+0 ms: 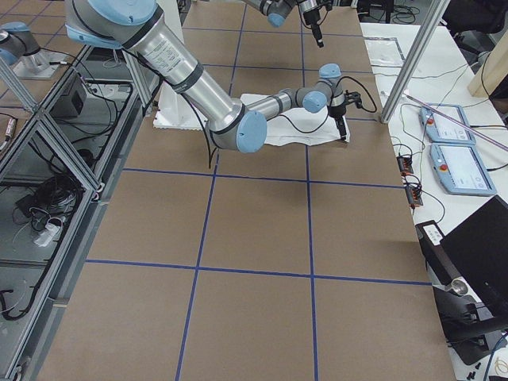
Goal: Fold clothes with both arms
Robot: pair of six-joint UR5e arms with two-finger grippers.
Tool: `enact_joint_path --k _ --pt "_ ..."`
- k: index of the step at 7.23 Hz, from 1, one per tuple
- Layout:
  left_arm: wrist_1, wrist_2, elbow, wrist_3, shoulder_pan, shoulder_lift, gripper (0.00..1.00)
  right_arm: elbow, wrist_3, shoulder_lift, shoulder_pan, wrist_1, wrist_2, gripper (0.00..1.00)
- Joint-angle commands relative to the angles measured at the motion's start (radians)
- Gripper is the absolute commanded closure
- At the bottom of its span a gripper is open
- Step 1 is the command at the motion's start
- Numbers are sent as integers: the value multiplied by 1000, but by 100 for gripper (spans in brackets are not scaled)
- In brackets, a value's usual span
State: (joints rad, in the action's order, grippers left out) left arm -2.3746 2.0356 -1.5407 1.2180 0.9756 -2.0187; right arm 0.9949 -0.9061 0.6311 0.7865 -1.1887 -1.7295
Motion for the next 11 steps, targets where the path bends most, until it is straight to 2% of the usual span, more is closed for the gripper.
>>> enact_joint_path --k 1,4,11 --pt "0 0 -1 0 0 0 0 5 -22 -4 -38 -31 1 0" --pt "0 0 -1 0 0 0 0 71 -17 9 -62 -153 -2 0" --pt "0 0 8 0 -3 -12 0 73 5 47 -75 -184 -38 0"
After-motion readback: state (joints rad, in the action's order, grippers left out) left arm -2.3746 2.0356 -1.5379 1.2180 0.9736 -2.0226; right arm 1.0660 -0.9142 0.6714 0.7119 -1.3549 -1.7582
